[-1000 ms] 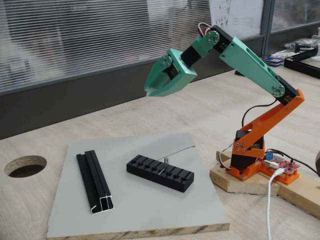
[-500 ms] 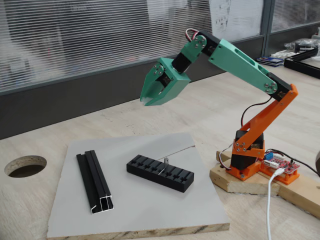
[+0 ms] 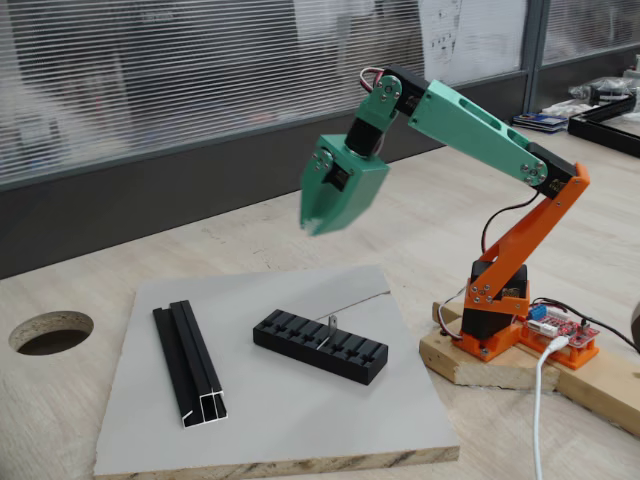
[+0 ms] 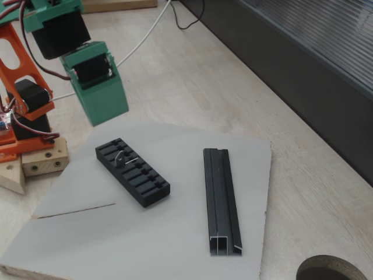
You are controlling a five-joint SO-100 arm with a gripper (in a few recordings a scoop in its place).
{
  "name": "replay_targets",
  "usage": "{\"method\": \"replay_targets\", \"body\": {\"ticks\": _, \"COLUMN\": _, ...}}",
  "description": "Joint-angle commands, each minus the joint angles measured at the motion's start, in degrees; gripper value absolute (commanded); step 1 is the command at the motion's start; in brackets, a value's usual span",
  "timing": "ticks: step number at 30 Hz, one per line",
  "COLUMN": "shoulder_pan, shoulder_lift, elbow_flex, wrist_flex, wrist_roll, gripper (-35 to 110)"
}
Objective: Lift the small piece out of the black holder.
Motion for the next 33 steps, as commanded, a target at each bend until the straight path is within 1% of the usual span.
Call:
{"method": "replay_targets", "body": {"ticks": 1, "shoulder_pan": 0.7, "shoulder_lift": 0.5, "elbow_flex": -0.4, "wrist_flex": 8.7, "wrist_roll": 0.1, "gripper": 9}}
{"method": "replay_targets", "body": {"ticks": 7, "shoulder_pan": 0.4, "shoulder_lift": 0.4, "elbow_flex": -0.2, "wrist_flex": 10.6, "wrist_roll": -0.8, "gripper": 9}}
{"method": "replay_targets", "body": {"ticks": 12, "shoulder_pan": 0.6, "shoulder_lift": -0.9, "elbow_flex": 0.4, "wrist_flex": 10.7, "wrist_roll": -8.2, "gripper": 9}}
{"method": "replay_targets", "body": {"ticks": 14, "shoulder_pan": 0.8, "shoulder_lift": -3.0, "elbow_flex": 0.4, "wrist_flex": 10.7, "wrist_roll": -9.3, "gripper": 9}}
{"method": "replay_targets", "body": {"ticks": 33, "shoulder_pan": 0.2, "shoulder_lift": -3.8, "elbow_flex": 0.4, "wrist_flex": 10.8, "wrist_roll": -9.2, "gripper": 9}}
